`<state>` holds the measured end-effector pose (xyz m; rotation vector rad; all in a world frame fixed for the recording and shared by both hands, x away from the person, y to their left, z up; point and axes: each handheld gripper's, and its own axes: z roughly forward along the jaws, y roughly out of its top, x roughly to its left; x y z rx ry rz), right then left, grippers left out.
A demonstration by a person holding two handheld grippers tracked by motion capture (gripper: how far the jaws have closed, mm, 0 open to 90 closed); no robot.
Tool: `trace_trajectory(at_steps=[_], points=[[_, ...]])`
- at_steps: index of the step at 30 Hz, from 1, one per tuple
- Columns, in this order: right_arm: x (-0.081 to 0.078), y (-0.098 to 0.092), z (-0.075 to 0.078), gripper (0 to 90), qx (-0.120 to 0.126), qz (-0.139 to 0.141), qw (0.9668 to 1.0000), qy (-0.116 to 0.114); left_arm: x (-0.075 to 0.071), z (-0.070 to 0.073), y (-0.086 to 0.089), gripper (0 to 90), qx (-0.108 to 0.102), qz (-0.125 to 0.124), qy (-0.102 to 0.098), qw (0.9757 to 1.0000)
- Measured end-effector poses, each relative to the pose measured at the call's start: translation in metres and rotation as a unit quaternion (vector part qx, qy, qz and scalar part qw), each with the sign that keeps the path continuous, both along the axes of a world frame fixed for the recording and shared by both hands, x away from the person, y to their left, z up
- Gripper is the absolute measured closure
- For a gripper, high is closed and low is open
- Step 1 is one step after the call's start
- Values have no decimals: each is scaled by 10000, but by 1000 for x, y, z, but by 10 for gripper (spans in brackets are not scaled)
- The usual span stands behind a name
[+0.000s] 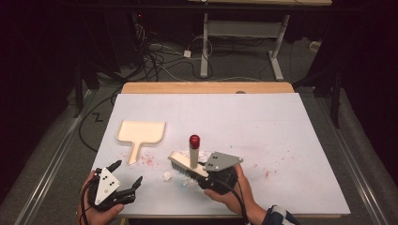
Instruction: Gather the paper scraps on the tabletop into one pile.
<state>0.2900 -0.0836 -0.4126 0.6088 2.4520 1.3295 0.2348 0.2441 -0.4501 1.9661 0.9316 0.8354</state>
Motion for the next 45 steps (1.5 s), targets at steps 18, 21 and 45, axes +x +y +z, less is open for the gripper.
trace_trajectory(at_steps=[18, 21, 45], points=[[6, 62, -33, 676, 21, -57, 9988, 480, 0, -1, 6, 178, -129, 111, 22, 9999], [15, 42, -36, 672, -60, -316, 9980, 547, 0, -3, 0, 178, 27, -5, 58, 10000], [-8, -77, 23, 676, -151, -253, 9996, -27, 4, -11, -26, 177, 558, -559, 244, 9966]])
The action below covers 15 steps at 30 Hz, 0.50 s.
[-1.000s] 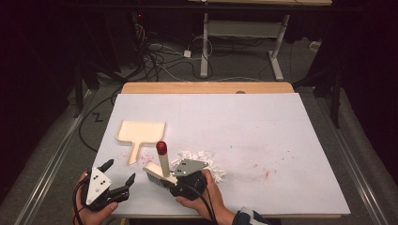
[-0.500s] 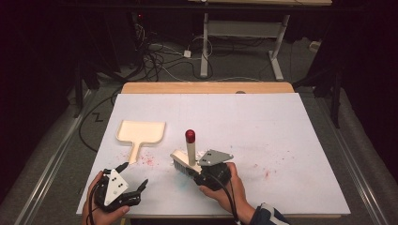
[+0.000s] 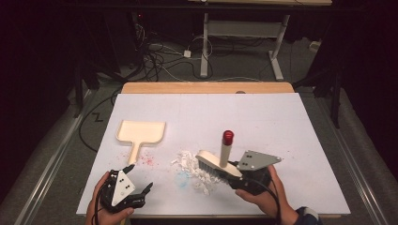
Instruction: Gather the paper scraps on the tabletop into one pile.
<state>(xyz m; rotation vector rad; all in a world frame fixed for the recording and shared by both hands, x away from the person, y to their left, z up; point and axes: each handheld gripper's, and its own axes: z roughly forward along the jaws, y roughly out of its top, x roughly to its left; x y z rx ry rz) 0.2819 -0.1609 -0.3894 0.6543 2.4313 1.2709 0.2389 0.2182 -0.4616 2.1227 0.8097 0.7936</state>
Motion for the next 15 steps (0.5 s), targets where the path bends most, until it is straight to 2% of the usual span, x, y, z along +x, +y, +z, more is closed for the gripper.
trace_trajectory(at_steps=[2, 5, 10, 13, 15], points=[[-2, -13, 0, 676, -45, -11, 10000, 8, 0, 0, -1, 177, 1, 3, 10, 10000], [-6, -36, -3, 676, -255, -95, 9996, -36, 1, -1, -1, 177, 35, -4, 30, 10000], [-13, -61, -13, 676, -458, -128, 9989, 41, 0, -2, -4, 177, 68, -16, 114, 9999], [-14, -66, -22, 676, -755, -180, 9970, -52, 0, -2, -5, 177, 101, -44, 124, 9999], [-13, -63, -29, 676, -776, -78, 9970, 9, 0, -2, -6, 177, 108, -66, 124, 9998]])
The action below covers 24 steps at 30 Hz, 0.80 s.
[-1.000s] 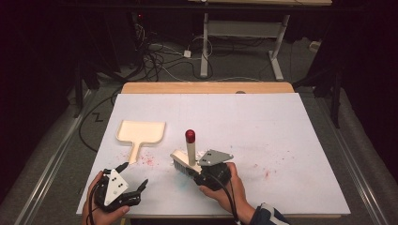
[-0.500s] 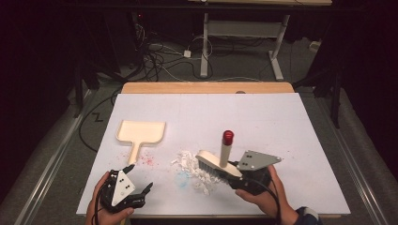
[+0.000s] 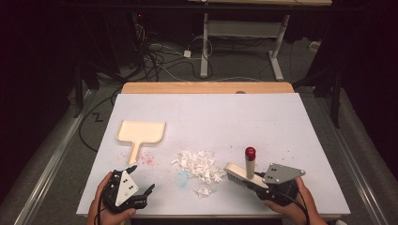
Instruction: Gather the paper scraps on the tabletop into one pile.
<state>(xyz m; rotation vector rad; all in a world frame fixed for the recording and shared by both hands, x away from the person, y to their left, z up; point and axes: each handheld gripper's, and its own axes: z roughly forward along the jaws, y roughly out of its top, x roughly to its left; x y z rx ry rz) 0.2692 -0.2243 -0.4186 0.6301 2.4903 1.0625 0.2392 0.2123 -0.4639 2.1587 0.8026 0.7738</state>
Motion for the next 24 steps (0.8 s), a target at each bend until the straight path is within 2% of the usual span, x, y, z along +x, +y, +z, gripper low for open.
trace_trajectory(at_steps=[3, 5, 11, 13, 15, 17, 20, 24], points=[[4, 10, -9, 677, 42, 247, 9996, -120, 1, 0, -1, 177, 16, -26, 25, 10000], [10, 21, -14, 677, 149, 341, 9993, -83, 1, -1, -1, 177, 2, -44, 42, 10000], [24, 52, -18, 677, 111, 376, 9984, -400, 2, -2, 1, 177, -76, -95, 76, 9999], [29, 58, -16, 678, 167, 342, 9987, -337, 2, -2, 2, 177, -106, -89, 83, 9999], [32, 60, -13, 678, 326, 324, 9981, -417, 2, -2, 2, 177, -114, -92, 94, 9998], [34, 57, -9, 678, 535, 303, 9972, -415, 3, -3, 2, 177, -104, -93, 105, 9998], [33, 51, -6, 678, 709, 296, 9961, -425, 2, -2, 2, 177, -110, -93, 104, 9998], [28, 38, -1, 678, 802, 300, 9955, -418, 2, -2, 1, 177, -94, -108, 100, 9998]])
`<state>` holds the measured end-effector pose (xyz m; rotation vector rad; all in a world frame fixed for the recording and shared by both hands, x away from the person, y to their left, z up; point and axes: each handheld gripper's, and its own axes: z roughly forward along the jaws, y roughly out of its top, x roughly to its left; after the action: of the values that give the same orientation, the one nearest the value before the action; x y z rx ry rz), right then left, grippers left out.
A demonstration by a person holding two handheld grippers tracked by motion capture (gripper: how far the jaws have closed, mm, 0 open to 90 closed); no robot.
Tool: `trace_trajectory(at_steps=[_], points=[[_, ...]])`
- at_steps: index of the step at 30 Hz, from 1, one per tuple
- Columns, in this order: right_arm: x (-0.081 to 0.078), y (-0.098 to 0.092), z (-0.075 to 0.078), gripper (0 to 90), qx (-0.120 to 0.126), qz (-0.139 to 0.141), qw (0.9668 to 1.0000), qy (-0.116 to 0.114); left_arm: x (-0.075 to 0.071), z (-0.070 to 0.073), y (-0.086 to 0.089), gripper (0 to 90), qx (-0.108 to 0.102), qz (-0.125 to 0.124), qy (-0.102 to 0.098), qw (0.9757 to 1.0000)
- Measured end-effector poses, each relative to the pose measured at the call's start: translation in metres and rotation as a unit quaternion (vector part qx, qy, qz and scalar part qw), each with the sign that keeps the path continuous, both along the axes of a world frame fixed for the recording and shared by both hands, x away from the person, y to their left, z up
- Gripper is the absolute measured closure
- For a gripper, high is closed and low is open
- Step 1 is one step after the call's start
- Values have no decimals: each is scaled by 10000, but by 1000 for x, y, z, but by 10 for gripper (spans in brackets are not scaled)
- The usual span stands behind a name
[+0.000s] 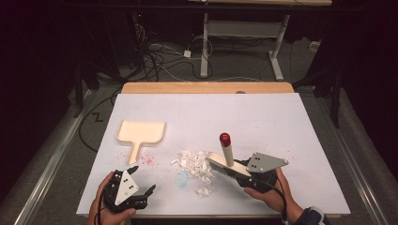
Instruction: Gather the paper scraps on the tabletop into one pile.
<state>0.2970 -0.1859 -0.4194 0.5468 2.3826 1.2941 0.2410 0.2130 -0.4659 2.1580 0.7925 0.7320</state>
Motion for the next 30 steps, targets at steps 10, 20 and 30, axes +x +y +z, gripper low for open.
trace_trajectory(at_steps=[10, 20, 30], points=[[-29, -38, 9, 678, 401, 763, 9960, 250, 0, -1, -1, 177, 16, -21, 40, 10000], [-19, 0, -22, 679, 100, 1343, 9897, 495, 1, -1, -3, 177, 31, -72, 74, 9999], [18, 30, -25, 680, 266, 1139, 9930, 180, 2, -1, -3, 177, 19, -112, 75, 9999]])
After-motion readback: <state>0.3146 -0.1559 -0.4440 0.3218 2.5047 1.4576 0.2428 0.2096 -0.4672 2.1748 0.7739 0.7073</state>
